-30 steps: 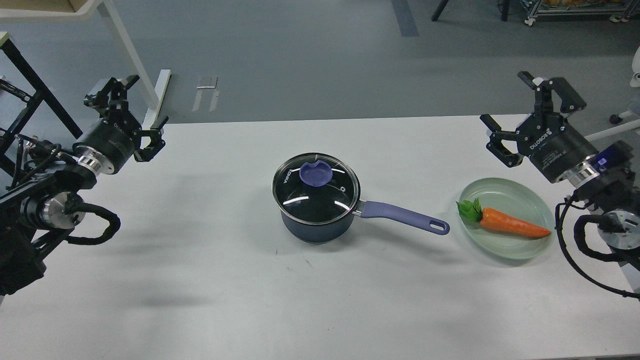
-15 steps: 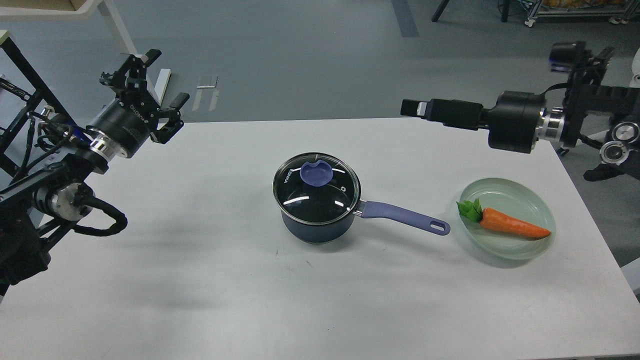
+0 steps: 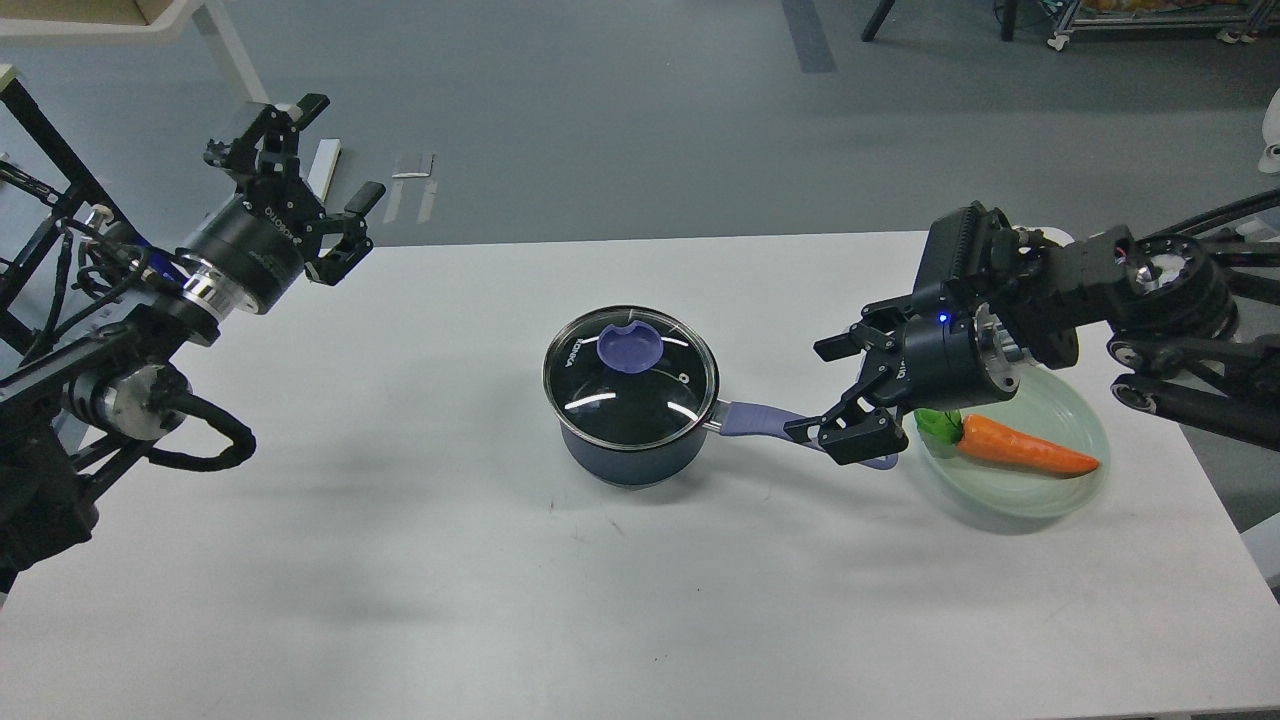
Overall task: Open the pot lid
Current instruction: 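Reach the right gripper to the purple pot handle and grasp it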
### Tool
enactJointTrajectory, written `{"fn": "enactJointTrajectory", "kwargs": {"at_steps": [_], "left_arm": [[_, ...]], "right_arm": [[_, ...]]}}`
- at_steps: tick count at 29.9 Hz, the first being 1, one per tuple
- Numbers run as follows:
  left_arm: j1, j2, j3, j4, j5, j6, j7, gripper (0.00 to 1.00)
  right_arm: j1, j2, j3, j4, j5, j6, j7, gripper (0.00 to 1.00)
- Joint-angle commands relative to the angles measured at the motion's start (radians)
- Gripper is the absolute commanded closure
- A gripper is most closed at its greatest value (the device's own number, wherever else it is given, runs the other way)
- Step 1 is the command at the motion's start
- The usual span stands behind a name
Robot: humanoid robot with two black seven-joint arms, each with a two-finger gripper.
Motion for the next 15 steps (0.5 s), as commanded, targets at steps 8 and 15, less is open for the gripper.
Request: {"fn": "enactJointTrajectory", "kwargs": {"at_steps": [8,15], "left_arm": [[0.0,-0.01,-0.003,-0.01,-0.001,0.02,0.0,0.01],[0.0,-0.009,-0.003,-0.01,-0.001,0.02,0.0,0.01]], "right_arm": [[-0.055,0.03,-0.05,-0.07,-0.001,-0.003,0.0,0.11],[-0.06,0.046,-0.057,-0.076,0.001,-0.003,0.0,0.37]]}}
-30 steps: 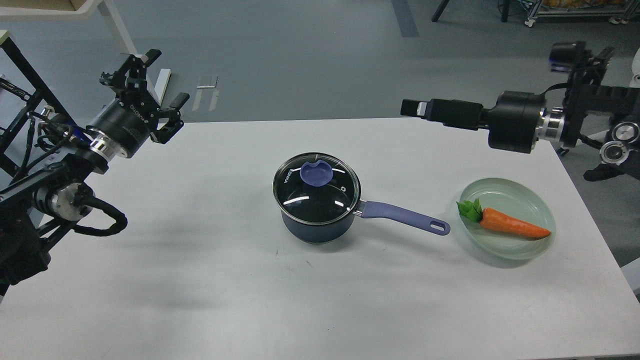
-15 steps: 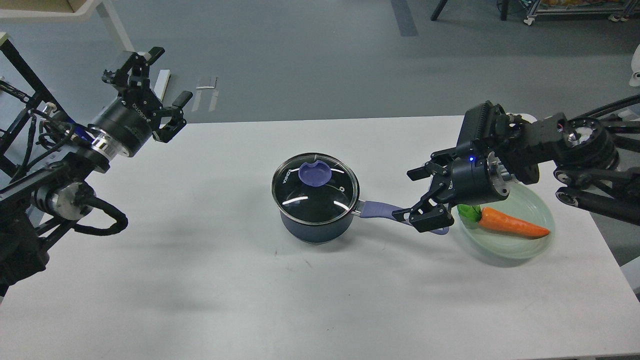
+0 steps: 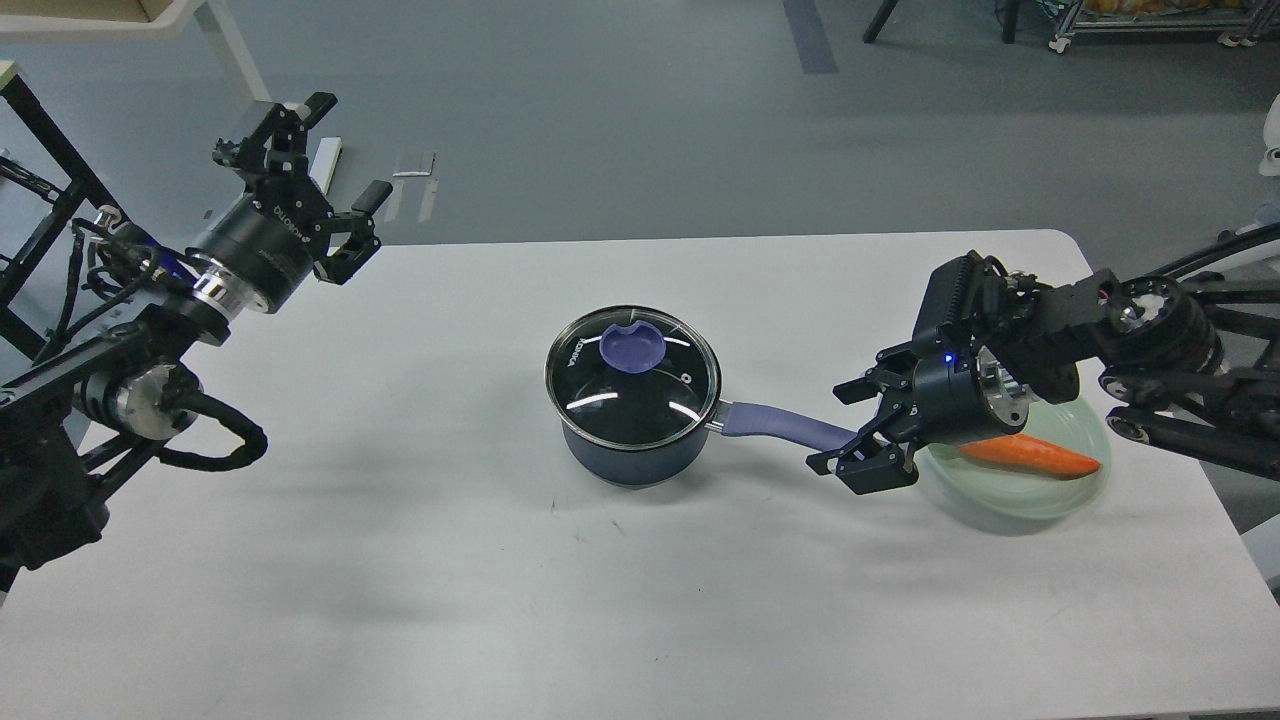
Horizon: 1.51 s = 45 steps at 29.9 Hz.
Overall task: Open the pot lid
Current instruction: 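Reach the right gripper to the purple pot handle and grasp it, then move the left gripper over the pot and grasp the purple lid knob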
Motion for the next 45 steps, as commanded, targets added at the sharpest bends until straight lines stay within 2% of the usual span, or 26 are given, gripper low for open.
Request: {"fn": "enactJointTrajectory", "kwargs": {"at_steps": [1,10,17,22,25,29,33,38,41,45], "left_arm": [[0.0,0.001,-0.001,0.0,0.0,0.0,0.0,0.01],[0.0,0.003,-0.008,0.0,0.0,0.0,0.0,0.01],[0.0,0.006,-0.003,0.0,0.0,-0.005,0.0,0.01],[0.0,0.007,0.0,0.0,0.013,-0.008,0.0,0.01],[0.0,0.006,0.002,0.0,0.072,-0.011,0.0,0.01],[-0.041,0.009,0.005,0.0,0.321,-0.021,0.0,0.01],[-0.104,0.004,0.003,-0.037,0.755,-0.049,0.0,0.01],[-0.195,-0.022,0.043,-0.08,1.255,-0.035,0.0,0.01],[-0.274,-0.094,0.13,-0.081,1.455,0.04,0.0,0.01],[-0.346,-0.109,0.313,-0.075,1.587,0.227,0.0,0.01]], "right_arm": [[-0.005,0.007,-0.006,-0.003,0.002,0.0,0.0,0.38],[-0.025,0.047,-0.009,-0.061,0.005,0.0,0.0,0.47],[-0.025,0.059,-0.011,-0.072,0.005,0.0,0.0,0.68],[-0.027,0.062,-0.011,-0.072,0.005,0.0,0.0,0.75],[-0.03,0.062,-0.011,-0.074,0.005,0.0,0.0,0.76],[-0.031,0.06,-0.011,-0.075,0.005,0.0,0.0,0.76],[-0.031,0.062,-0.011,-0.074,0.005,0.0,0.0,0.75],[-0.031,0.067,-0.011,-0.075,0.006,0.002,0.0,0.75],[-0.03,0.071,-0.011,-0.075,0.006,0.002,0.0,0.75],[-0.031,0.076,-0.011,-0.075,0.006,0.002,0.0,0.75]]}}
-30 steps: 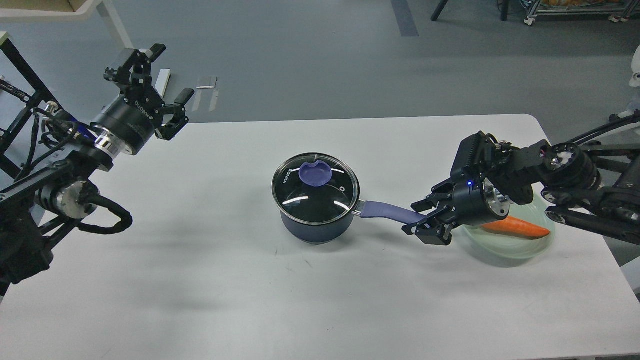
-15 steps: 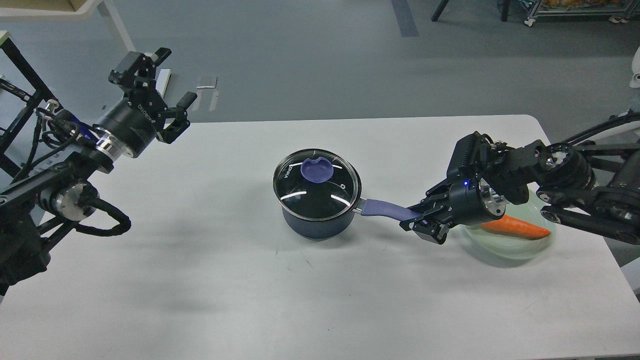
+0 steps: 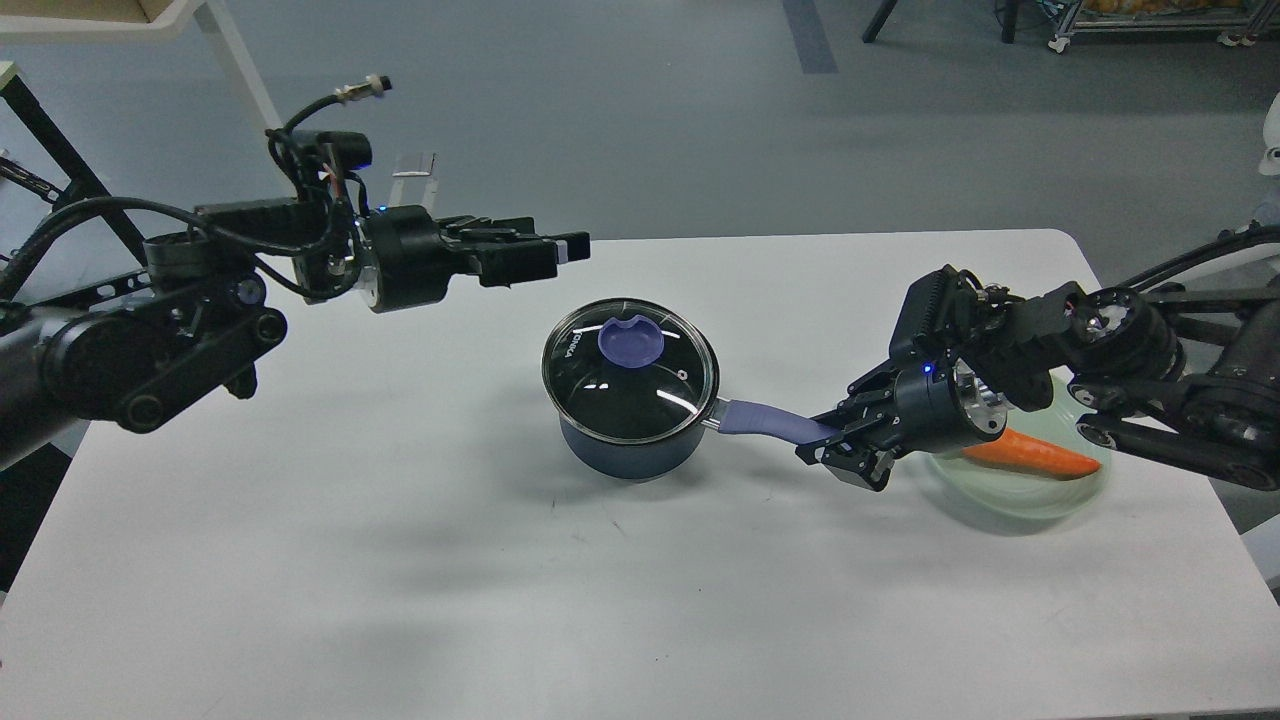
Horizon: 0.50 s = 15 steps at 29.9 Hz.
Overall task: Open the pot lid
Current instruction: 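Move the left gripper over the pot and grasp the purple lid knob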
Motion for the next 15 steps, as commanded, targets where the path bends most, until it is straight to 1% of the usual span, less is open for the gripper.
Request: {"fn": "enactJointTrajectory", "kwargs": {"at_steps": [1,2,4,8,12,15], "left_arm": [[-0.058,-0.014,0.164,0.008,0.092,0.147,0.0,0.01],[-0.062,-0.019,0.195,0.009,0.093,0.172,0.0,0.01],[-0.064,-0.034,0.227,0.01,0.098,0.195,0.0,0.01],[-0.049,-0.042,0.238,0.01,0.098,0.2,0.0,0.01],[-0.044,-0.085,0.256,0.016,0.124,0.201,0.0,0.01],[-0.038,-0.096,0.259,0.017,0.139,0.209,0.0,0.01]], "right_arm": [[0.0,0.006,0.0,0.0,0.0,0.0,0.0,0.75],[0.0,0.009,-0.001,0.0,0.0,0.0,0.0,0.75],[0.0,0.011,0.0,0.0,0.0,0.0,0.0,0.75],[-0.001,0.019,-0.001,-0.007,0.0,0.0,0.0,0.75],[-0.002,0.031,-0.001,-0.011,0.014,0.0,0.0,0.75],[-0.002,0.034,-0.001,-0.014,0.015,0.0,0.0,0.75]]}}
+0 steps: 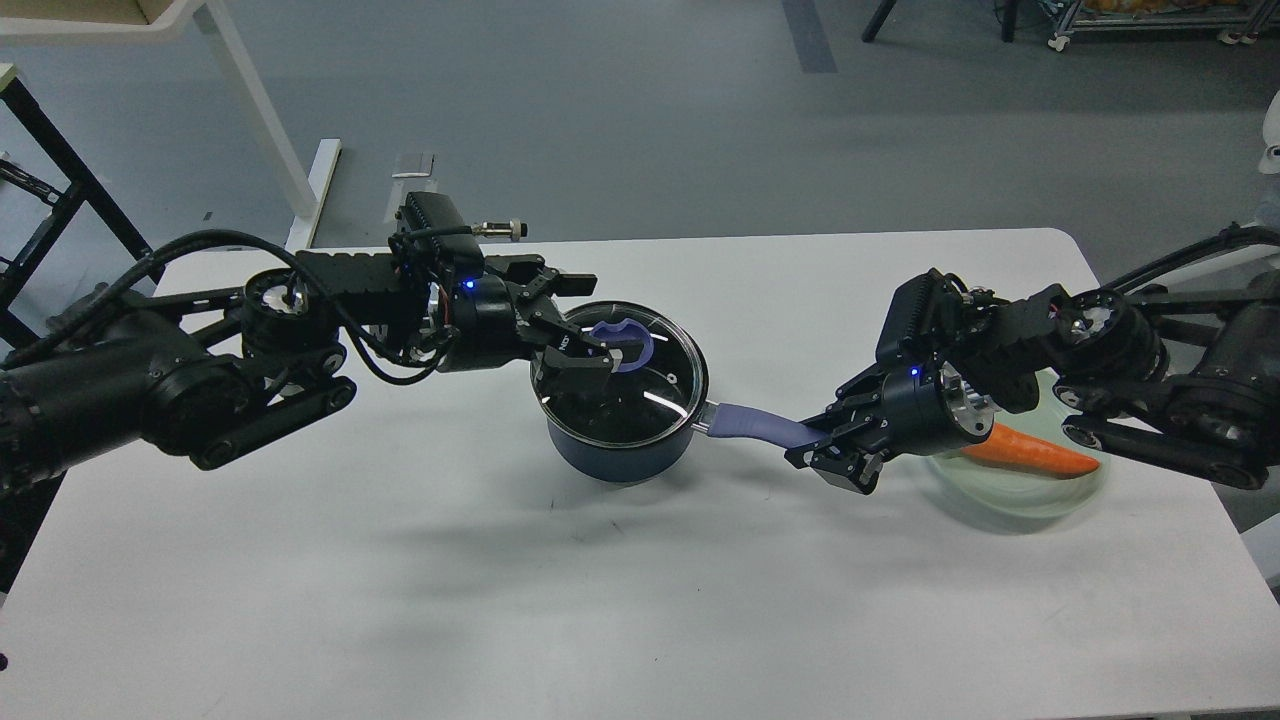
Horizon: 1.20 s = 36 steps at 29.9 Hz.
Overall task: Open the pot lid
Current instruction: 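Move the left gripper over the pot and grasp the purple lid knob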
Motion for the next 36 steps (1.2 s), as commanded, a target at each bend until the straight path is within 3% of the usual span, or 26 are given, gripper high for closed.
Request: {"fn": "enactJointTrajectory", "kwargs": {"at_steps": [1,10,21,30,36], "left_arm": [[0.014,-0.012,0.004,0.007,0.014,0.009,0.0,0.01],[0.026,-0.046,0.004,0.086,0.015,0.045,0.0,0.01],[0.059,-0.052,0.006,0.097,0.021,0.05,0.0,0.06],[0.062,-0.054,0.004,0.096,0.055,0.084,0.0,0.66],[0.054,-0.054,0.003,0.092,0.069,0.11,0.0,0.72]], "right_arm": [[0.0,0.003,0.0,-0.002,0.003,0.0,0.0,0.75],[0.0,0.011,0.0,-0.002,0.021,0.001,0.0,0.74],[-0.002,0.01,0.0,-0.002,0.023,0.001,0.0,0.73],[-0.005,0.01,-0.002,-0.001,0.023,0.001,0.0,0.73],[-0.005,0.01,-0.002,-0.002,0.023,0.001,0.0,0.73]]}}
